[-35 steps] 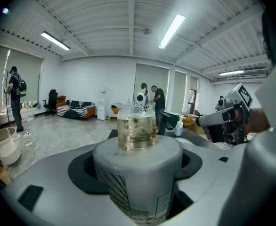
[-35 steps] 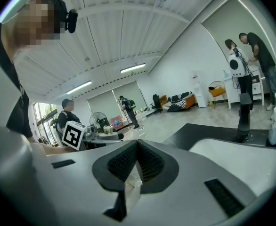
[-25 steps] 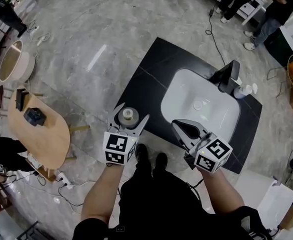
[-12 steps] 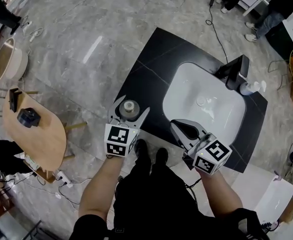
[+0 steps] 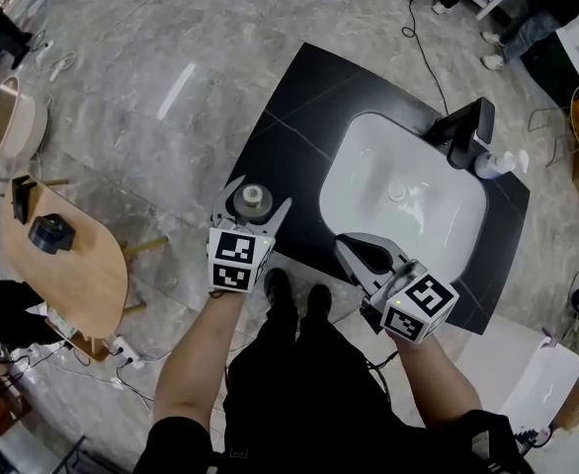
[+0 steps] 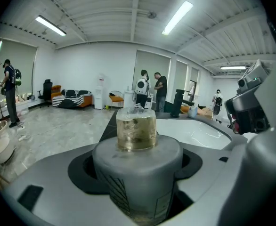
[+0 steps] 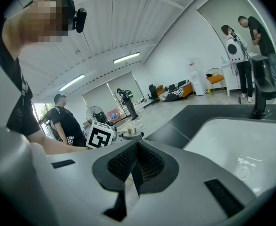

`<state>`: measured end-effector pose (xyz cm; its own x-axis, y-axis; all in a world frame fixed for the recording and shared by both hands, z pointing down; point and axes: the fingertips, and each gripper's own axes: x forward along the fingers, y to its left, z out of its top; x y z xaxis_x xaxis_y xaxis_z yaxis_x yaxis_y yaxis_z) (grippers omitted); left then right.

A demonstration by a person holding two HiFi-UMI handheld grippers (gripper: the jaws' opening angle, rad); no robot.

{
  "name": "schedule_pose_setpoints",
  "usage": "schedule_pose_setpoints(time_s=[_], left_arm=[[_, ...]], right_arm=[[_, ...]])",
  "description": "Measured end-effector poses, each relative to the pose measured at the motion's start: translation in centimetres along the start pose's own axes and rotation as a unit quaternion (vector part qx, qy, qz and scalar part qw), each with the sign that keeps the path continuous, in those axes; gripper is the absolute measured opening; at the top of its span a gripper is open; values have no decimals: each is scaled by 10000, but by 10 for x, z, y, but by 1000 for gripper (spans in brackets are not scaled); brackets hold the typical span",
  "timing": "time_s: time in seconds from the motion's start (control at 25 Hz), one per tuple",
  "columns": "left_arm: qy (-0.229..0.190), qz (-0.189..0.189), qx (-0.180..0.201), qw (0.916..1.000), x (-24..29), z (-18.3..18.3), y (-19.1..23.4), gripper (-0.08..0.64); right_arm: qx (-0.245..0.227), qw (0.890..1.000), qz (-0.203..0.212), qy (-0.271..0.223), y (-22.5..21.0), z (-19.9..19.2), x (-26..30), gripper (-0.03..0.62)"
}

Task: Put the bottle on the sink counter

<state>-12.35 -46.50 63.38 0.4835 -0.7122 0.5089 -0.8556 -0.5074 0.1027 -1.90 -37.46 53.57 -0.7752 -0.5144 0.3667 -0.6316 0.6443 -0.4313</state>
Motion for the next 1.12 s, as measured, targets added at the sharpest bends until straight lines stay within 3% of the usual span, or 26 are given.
schedule_pose_setpoints(time_s=[1.12], left_arm=[[347,-138,430,9984,2,-17,2,342]], right_arm=[[-101,9996,-233,121,28,-2,-14,14]])
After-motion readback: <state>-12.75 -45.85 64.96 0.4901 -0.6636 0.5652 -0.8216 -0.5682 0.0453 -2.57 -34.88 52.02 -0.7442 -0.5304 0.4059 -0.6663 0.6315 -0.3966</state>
